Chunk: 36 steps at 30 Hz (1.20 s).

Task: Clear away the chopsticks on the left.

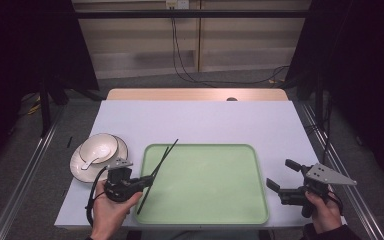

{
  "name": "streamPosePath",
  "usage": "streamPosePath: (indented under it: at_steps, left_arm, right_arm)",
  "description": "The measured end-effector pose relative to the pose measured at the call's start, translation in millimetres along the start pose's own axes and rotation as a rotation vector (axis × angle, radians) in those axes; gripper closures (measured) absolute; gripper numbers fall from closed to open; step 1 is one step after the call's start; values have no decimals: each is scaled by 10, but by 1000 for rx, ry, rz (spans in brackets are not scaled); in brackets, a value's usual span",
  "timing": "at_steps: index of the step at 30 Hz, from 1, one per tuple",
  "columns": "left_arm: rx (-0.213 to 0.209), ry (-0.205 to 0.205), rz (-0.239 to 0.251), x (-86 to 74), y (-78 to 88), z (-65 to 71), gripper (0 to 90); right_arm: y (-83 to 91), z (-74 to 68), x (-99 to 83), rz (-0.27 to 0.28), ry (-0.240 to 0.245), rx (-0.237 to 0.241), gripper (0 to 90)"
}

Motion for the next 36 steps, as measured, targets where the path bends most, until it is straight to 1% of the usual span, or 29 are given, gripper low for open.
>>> streamPosePath:
  at_steps: [1, 3, 4, 7, 9, 11, 12, 13, 15, 16, 17, 19, 20, 22, 25, 26, 28, 30, 31, 32, 33, 35, 36]
  left_arm:
    - [27, 8, 6, 4, -23, 10, 857]
    - [40, 10, -5, 12, -58, 14, 857]
    - [55, 13, -10, 14, -79, 13, 857]
    - [73, 41, -16, 16, -132, 26, 857]
    - [84, 50, -29, 17, -172, 44, 856]
    - [94, 52, -42, 12, -211, 70, 857]
    - [116, 46, -43, 5, -225, 83, 856]
    - [122, 41, -56, 0, -252, 97, 857]
    - [113, 60, -75, -21, -293, 97, 857]
    - [117, 61, -89, -31, -317, 96, 857]
    - [114, 64, -89, -40, -333, 93, 857]
    - [104, 64, -93, -54, -365, 86, 857]
    - [93, 70, -75, -60, -377, 89, 856]
    - [103, 56, -89, -70, -393, 93, 856]
    - [101, 62, -112, -105, -441, 86, 855]
    - [109, 56, -114, -111, -453, 86, 855]
    - [119, 56, -112, -110, -451, 70, 855]
    - [121, 53, -107, -109, -452, 50, 854]
    - [120, 46, -112, -109, -457, 35, 854]
    - [108, 57, -113, -113, -469, 27, 854]
    - [108, 55, -113, -112, -470, 29, 853]
    - [123, 33, -117, -111, -472, 47, 854]
    - [121, 35, -115, -111, -474, 47, 853]
  right_arm:
    - [0, -1, 0, 0, 0, 0, 30]
    - [0, -1, 0, 0, 0, -1, 30]
    - [-2, -1, -1, -1, -2, -3, 30]
    - [-4, 0, 0, 2, -7, -1, 30]
    - [-3, 0, 0, 2, -7, -1, 30]
    - [-4, 0, -1, 0, -5, -2, 30]
    - [-3, -1, -1, -1, -2, -1, 30]
    - [0, -2, -1, -1, -2, 3, 30]
    - [0, -4, -3, -3, -4, 5, 30]
    - [-2, -8, -4, -4, -6, 5, 30]
    - [-5, -11, -5, -3, -5, 1, 30]
    - [-5, -14, -5, -6, -4, 7, 30]
    - [-6, -13, -5, -6, -5, 7, 30]
    - [-5, -11, -4, -4, -6, 5, 30]
    - [-5, -13, -5, -10, -3, 12, 30]
    - [-7, -13, -5, -11, -2, 12, 31]
    - [-4, -17, -6, -12, -3, 15, 30]
    - [-4, -16, -6, -12, -3, 14, 30]
    - [-4, -15, -6, -12, -3, 14, 30]
    - [-4, -15, -6, -11, -2, 14, 30]
    - [-6, -16, -6, -11, -3, 13, 31]
    - [-6, -14, -6, -13, -2, 13, 30]
    - [-8, -14, -7, -14, -2, 13, 30]
Point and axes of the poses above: each handheld gripper's, and its own axes: y roughly backward along the jaws, x roughly out of its top, z roughly to its right, the point moved 2 cm from there along -y, roughly forward along the jaws, and after that the axes turned 10 degrees about -y, right-handed, at the moved point
